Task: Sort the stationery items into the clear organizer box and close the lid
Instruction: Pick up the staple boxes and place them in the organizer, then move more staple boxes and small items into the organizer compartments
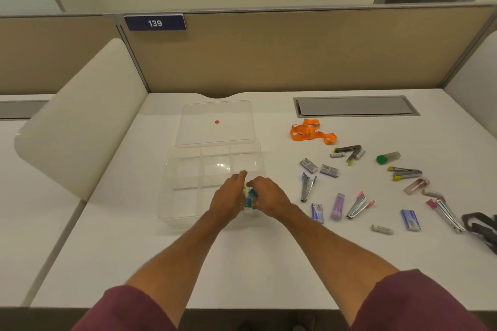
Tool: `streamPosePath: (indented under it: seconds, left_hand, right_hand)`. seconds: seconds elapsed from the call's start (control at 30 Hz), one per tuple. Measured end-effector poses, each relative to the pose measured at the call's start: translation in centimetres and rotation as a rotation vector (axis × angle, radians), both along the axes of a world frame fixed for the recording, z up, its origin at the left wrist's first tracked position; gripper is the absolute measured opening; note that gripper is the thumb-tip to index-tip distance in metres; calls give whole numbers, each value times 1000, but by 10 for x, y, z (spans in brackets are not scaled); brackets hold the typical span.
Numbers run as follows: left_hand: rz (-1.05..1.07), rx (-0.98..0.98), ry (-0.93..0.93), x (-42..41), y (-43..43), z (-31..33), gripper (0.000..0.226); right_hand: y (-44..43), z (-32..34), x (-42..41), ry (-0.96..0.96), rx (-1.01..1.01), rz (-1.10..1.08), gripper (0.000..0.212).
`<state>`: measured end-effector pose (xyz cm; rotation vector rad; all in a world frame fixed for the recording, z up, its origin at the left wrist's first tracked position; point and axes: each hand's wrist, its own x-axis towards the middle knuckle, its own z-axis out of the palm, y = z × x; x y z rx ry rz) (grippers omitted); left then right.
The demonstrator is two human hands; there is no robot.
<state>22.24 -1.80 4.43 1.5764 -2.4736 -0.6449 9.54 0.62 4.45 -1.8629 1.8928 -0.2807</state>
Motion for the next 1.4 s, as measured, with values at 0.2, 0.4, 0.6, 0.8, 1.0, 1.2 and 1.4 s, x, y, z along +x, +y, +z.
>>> streamPosePath:
  seconds: [0.2, 0.4, 0.6, 0.8, 1.0, 1.2, 1.4]
  left_hand:
    - [-32, -52, -46, -8, -4, 7, 52]
    - [-115, -78, -37, -36, -2, 6, 50]
    - [-171, -91, -54, -76, -2, 4, 51]
    - [-260, -134, -171, -118, -23, -9, 60]
    - [-247, -36, -216, -164, -42, -21, 61]
    - [-262, 27, -267, -203, -62, -38, 64]
    - [-249, 53, -241, -229, -79, -52, 56]
  right_hand:
    - [12, 2, -14, -28, -94, -40, 48]
    - [27, 0, -43, 10, -146, -169, 42]
    - [39, -3, -85, 65, -92, -291, 47]
    - [33, -8, -140, 116, -35, -365, 51]
    - [11, -20, -186, 159, -6, -397, 53]
    - [-10, -43, -218, 147, 14, -328, 60]
    - [-26, -62, -229, 165, 70, -236, 53]
